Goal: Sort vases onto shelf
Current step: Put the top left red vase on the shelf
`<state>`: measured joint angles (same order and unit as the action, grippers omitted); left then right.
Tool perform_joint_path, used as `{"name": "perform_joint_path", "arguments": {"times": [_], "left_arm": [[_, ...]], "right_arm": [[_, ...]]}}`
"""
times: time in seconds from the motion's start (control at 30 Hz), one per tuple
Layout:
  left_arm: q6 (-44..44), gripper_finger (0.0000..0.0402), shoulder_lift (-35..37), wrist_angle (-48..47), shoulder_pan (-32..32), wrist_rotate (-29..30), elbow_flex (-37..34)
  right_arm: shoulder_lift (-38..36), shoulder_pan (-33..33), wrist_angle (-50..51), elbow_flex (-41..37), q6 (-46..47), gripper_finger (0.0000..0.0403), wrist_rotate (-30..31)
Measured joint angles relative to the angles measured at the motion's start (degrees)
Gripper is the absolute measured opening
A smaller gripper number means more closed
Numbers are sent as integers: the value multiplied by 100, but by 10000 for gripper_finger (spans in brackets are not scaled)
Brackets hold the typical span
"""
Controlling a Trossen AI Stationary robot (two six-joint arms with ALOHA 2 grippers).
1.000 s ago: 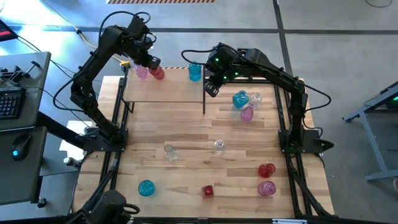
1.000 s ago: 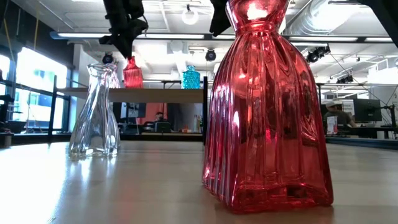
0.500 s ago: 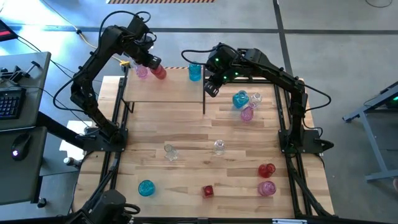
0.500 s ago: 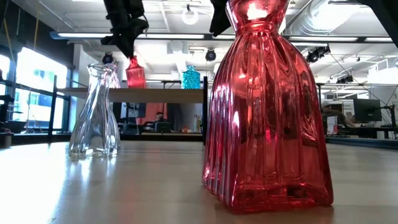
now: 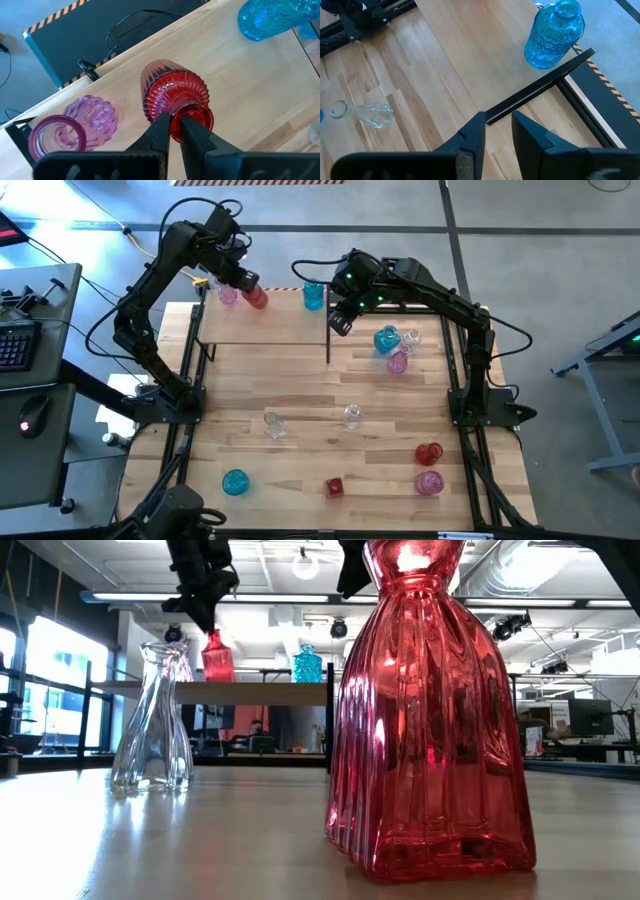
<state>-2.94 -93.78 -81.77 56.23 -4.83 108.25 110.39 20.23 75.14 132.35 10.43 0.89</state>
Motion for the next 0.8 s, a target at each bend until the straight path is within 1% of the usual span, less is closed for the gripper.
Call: {"name": "perform_joint_path", "arguments": {"times": [0.57, 0.67, 0.8], "left_arm": [[-136, 15, -87, -36, 0, 78, 11], [-141, 23, -117, -14, 0, 62, 13], [-139, 44, -150, -94, 0, 94, -9]], "right_arm": [[0, 2, -1, 0, 1, 76, 0], [0, 0, -1, 0, 1, 76, 0], [0, 0, -1, 0, 1, 76, 0]]}}
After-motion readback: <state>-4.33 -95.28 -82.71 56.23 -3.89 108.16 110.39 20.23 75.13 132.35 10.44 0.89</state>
